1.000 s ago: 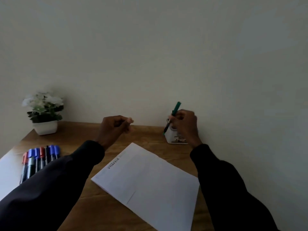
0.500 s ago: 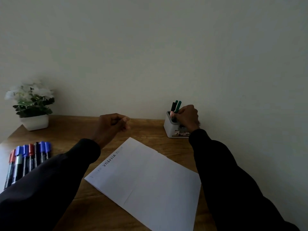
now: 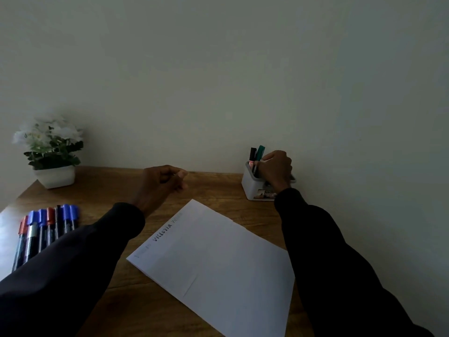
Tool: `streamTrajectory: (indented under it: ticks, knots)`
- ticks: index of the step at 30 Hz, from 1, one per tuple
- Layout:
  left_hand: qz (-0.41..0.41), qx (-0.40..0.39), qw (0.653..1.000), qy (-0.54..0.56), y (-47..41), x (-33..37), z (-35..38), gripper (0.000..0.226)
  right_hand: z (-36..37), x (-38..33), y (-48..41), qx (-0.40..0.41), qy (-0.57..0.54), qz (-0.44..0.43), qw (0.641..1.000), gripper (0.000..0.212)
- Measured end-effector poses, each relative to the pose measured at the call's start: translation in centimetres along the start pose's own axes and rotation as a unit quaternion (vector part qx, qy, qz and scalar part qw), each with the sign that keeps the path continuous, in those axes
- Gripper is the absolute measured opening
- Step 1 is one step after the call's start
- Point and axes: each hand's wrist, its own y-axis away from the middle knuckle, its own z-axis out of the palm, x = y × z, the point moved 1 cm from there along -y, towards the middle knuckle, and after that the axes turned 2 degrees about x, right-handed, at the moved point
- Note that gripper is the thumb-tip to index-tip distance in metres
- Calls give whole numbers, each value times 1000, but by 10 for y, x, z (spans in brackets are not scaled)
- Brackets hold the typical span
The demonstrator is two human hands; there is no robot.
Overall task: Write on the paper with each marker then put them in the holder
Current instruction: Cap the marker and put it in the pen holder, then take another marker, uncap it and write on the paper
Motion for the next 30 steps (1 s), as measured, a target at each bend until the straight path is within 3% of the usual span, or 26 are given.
streamTrajectory:
  ticks: [5,11,19,30]
  knots:
    - [-6,-4,1000,5,6,0,-7,16,-6,-13,18,2,-54,-48,997,11]
    - [-3,-3,1000,-9,23,9,-24,17,-4,-36,70,-150,-147,-115,971,6]
    - [-32,14,998,-50,68,10,-80,14,14,-76,148,-297,-195,-111,928,6]
    - [-54,100,993,-40,135,1,-176,15,57,-126,216,-374,-166,-175,895,7]
